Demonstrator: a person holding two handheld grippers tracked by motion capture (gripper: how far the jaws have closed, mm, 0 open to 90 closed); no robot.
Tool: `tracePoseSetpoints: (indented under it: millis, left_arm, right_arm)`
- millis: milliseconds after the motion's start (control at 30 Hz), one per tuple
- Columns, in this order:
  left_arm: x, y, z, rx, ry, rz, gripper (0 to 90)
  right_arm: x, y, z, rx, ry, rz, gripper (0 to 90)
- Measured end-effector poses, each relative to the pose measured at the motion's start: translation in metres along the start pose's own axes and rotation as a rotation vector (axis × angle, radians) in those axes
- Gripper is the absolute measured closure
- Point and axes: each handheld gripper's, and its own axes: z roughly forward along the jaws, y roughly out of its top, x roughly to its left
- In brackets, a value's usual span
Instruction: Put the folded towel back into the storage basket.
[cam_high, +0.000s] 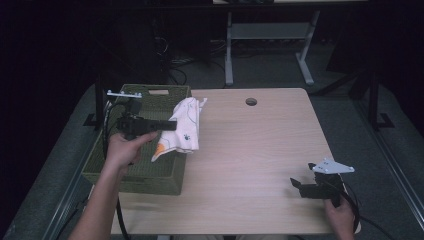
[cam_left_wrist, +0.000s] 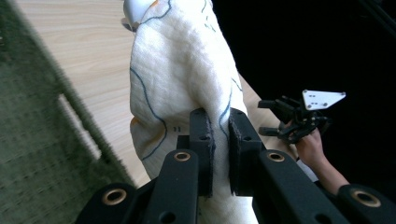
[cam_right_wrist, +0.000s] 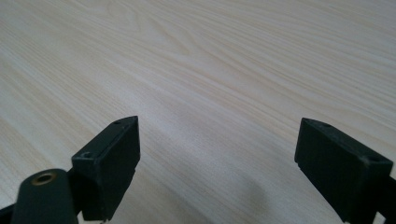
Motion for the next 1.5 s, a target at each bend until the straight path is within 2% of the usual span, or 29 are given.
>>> tracePoseSetpoints:
  millis: [333, 433, 767, 933, 1100, 1400, 1500]
  left_arm:
    - [0.015, -0.008, -0.023, -0.031, 0.027, -0.030, 83.2]
    - [0.020, -0.010, -0.027, -0.023, 0.039, -0.034, 83.2]
    - [0.042, -0.018, -0.041, -0.027, 0.037, -0.057, 83.2]
    - [0.055, -0.021, -0.046, -0.023, 0.037, -0.066, 83.2]
    - [0.073, -0.022, -0.043, 0.013, 0.031, -0.055, 82.6]
    - [0.092, -0.015, -0.031, 0.105, 0.049, -0.040, 82.0]
    - [0.101, -0.016, -0.028, 0.127, 0.057, -0.049, 81.9]
  right_arm:
    - [0.000, 0.000, -0.002, -0.005, -0.006, 0.002, 13.9]
    - [-0.001, 0.000, -0.001, -0.002, -0.006, 0.006, 13.9]
    - [0.001, 0.000, -0.001, 0.003, -0.006, 0.001, 13.9]
    - [-0.001, 0.000, -0.002, 0.003, -0.011, 0.016, 13.9]
    - [0.001, -0.001, 0.000, 0.018, -0.006, 0.016, 13.9]
    - [0.007, -0.001, -0.003, 0.016, -0.016, 0.015, 13.9]
    - [0.008, -0.002, -0.005, 0.017, -0.018, 0.010, 13.9]
